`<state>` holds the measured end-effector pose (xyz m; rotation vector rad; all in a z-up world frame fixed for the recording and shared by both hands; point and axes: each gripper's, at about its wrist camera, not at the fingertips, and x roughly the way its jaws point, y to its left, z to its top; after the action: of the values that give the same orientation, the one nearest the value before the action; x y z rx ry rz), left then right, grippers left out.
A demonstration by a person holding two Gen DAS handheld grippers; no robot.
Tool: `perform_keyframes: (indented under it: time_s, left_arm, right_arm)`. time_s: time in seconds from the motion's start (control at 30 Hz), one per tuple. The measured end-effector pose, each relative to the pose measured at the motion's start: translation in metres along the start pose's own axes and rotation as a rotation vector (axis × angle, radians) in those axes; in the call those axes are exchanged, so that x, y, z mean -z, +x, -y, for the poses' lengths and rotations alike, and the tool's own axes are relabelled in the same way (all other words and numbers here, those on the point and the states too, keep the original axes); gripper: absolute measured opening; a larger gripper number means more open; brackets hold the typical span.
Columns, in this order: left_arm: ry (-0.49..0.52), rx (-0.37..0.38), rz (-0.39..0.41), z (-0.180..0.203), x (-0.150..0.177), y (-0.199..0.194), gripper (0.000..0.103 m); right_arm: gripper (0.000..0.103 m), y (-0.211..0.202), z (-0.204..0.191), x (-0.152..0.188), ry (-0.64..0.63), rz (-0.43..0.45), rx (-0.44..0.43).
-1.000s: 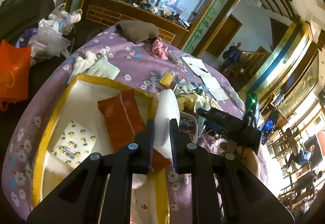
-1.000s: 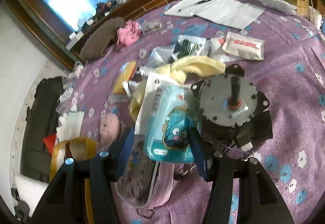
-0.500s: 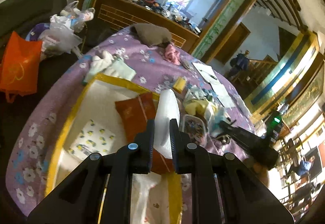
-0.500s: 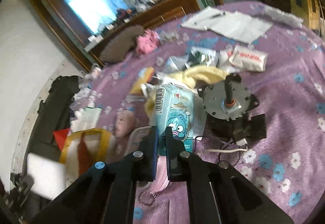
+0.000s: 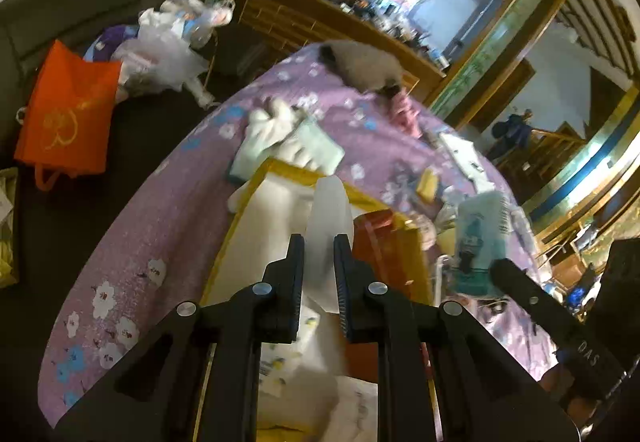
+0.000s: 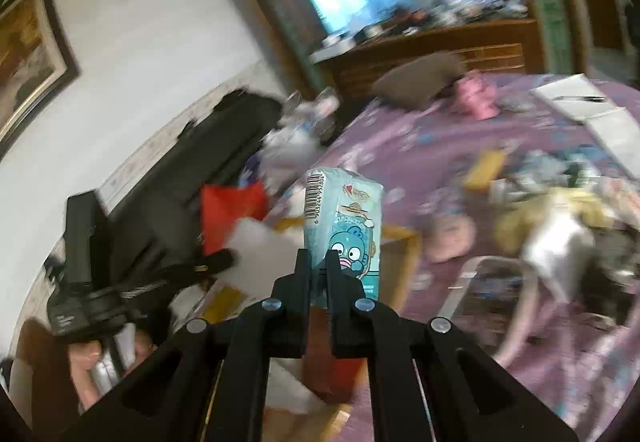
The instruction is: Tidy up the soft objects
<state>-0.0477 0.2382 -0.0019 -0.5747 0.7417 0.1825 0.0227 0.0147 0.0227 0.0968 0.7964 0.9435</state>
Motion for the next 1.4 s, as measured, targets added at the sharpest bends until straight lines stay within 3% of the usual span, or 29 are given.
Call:
perform_keyframes:
  time_s: [0.17, 0.3, 0.5, 0.63, 0.77, 0.83, 0.87, 0.9, 0.93, 0.97, 1.03, 1.1, 1.2, 1.27, 1.33, 1.4]
  left_arm:
    - [-0.019, -0.004, -0.012, -0.011, 0.003, 0.009, 0.015]
    - [-0.003, -0.027, -0.009, -0.012, -0.002, 0.012, 0.015]
    - [0.01, -0.064, -0.037, -0.013, -0.007, 0.025, 0.015]
    - [0.051, -0.078, -0.056, -0.009, -0.006, 0.029, 0.015]
    - [0.058, -0.07, -0.092, -0.006, -0.007, 0.026, 0.023]
    - [0.039, -0.049, -0.068, -0.005, -0.006, 0.015, 0.023]
    - [0.045, -0.045, -0.052, -0.003, -0.005, 0.011, 0.029]
    - [0.059, -0.052, -0.032, 0.001, -0.004, 0.006, 0.037]
    - [0.089, -0.072, -0.001, 0.005, 0.0, 0.001, 0.059]
    - [0.108, -0.084, 0.004, 0.008, 0.003, 0.0, 0.073]
    - [0.125, -0.093, -0.027, 0.012, 0.008, 0.003, 0.073]
    - [0.102, -0.067, -0.065, 0.014, 0.013, 0.003, 0.073]
    - [0.067, 0.018, 0.05, 0.035, 0.024, -0.024, 0.073]
    - [0.09, 0.032, 0.067, 0.057, 0.031, -0.029, 0.073]
    - [0.158, 0.033, 0.05, 0.086, 0.04, -0.023, 0.073]
    - [0.257, 0.067, -0.035, 0.118, 0.048, -0.006, 0.073]
  right_arm:
    - [0.004, 0.058, 0.018, 0.01, 0.061, -0.115, 0.083]
    - [0.004, 0.078, 0.031, 0.019, 0.086, -0.155, 0.083]
    - [0.005, 0.078, 0.014, 0.015, 0.022, -0.143, 0.107]
    - [0.006, 0.076, 0.019, 0.017, 0.054, -0.149, 0.068]
    - [0.006, 0.057, 0.02, 0.018, 0.065, -0.134, 0.017]
    - [0.006, 0.041, 0.022, 0.021, 0.069, -0.108, 0.003]
    - [0.006, 0.034, 0.023, 0.023, 0.067, -0.1, -0.001]
    - [0.008, 0.027, 0.025, 0.026, 0.067, -0.095, -0.002]
    - [0.012, 0.019, 0.028, 0.03, 0.073, -0.087, -0.006]
    - [0.016, 0.011, 0.032, 0.033, 0.08, -0.078, -0.015]
    - [0.049, -0.005, 0.041, 0.043, 0.1, -0.057, -0.044]
    - [0.064, -0.022, 0.053, 0.053, 0.12, -0.033, -0.062]
    - [0.065, -0.043, 0.072, 0.064, 0.157, -0.018, -0.066]
    - [0.066, -0.056, 0.086, 0.071, 0.189, -0.025, -0.038]
    - [0.066, -0.066, 0.097, 0.077, 0.19, -0.038, 0.012]
    - [0.066, -0.074, 0.104, 0.083, 0.179, -0.05, 0.092]
